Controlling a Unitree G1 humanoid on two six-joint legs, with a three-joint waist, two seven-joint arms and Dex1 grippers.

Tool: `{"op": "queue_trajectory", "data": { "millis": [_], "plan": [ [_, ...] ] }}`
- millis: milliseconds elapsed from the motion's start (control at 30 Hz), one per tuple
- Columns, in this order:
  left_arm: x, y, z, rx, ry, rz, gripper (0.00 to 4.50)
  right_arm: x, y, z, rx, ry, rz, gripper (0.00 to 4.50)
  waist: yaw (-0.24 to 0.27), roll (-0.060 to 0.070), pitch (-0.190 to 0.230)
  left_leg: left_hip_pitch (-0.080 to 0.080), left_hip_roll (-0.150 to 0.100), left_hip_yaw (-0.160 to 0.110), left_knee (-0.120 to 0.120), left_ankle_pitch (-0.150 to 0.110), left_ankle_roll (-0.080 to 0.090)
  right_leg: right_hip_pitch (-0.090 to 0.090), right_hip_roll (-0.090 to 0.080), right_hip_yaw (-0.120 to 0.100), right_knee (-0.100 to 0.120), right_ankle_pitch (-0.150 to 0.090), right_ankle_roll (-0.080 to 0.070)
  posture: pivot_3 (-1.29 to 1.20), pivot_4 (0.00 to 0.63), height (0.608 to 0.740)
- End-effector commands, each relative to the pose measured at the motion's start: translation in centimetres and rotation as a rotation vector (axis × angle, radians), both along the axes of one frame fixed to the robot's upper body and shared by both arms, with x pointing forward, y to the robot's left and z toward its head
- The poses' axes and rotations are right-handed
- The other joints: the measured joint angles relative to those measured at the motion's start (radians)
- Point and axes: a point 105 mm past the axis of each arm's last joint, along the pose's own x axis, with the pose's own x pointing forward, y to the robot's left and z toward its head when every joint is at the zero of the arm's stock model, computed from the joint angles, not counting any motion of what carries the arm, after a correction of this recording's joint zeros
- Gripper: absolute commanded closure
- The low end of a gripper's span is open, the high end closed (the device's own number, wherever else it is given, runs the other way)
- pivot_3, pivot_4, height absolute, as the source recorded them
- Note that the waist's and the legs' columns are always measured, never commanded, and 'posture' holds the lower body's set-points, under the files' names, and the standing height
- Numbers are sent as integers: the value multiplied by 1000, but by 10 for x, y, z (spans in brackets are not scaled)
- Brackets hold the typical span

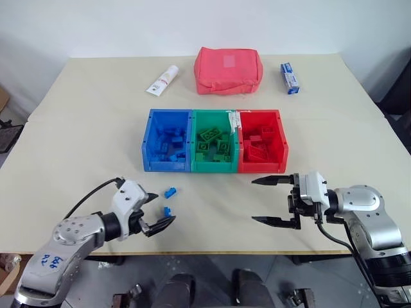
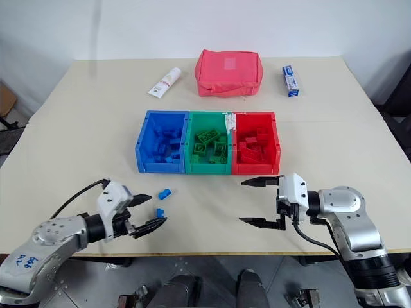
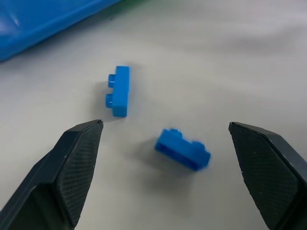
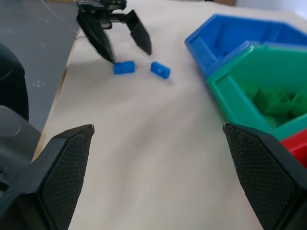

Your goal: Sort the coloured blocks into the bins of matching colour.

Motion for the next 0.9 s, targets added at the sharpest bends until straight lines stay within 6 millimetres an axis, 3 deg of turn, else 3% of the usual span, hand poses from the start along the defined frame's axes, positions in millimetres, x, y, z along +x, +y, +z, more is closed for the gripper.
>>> {"op": "queue_trajectory", "data": {
  "millis": [33,233,467,700,900],
  "plan": [
    [3,-4,3,24,30,85,34,-4,1,7,2,-40,11,0,-1,0,0,0,0,0,0,0,0,0,0,0,0,0,0,0,150,740],
    [-9,-21,-12,129,193,73,34,-8,-1,6,4,-32,-4,0,1,0,0,0,-1,0,1,0,0,0,0,0,0,0,0,0,150,740],
    [-17,-21,-14,215,247,31,2047,-8,-5,7,-1,-33,-23,0,-1,1,-1,0,0,1,0,0,0,0,0,0,0,0,0,0,150,740],
    [-12,-23,-4,137,199,0,4105,-6,-8,9,3,-40,-48,0,1,1,-1,0,-1,1,0,0,0,0,0,0,-1,0,0,0,150,740],
    [-3,-27,29,-28,17,-136,4105,-5,-12,12,26,-43,-87,0,1,1,0,0,0,1,0,0,0,0,0,0,-2,0,0,0,150,740]
  ]
}}
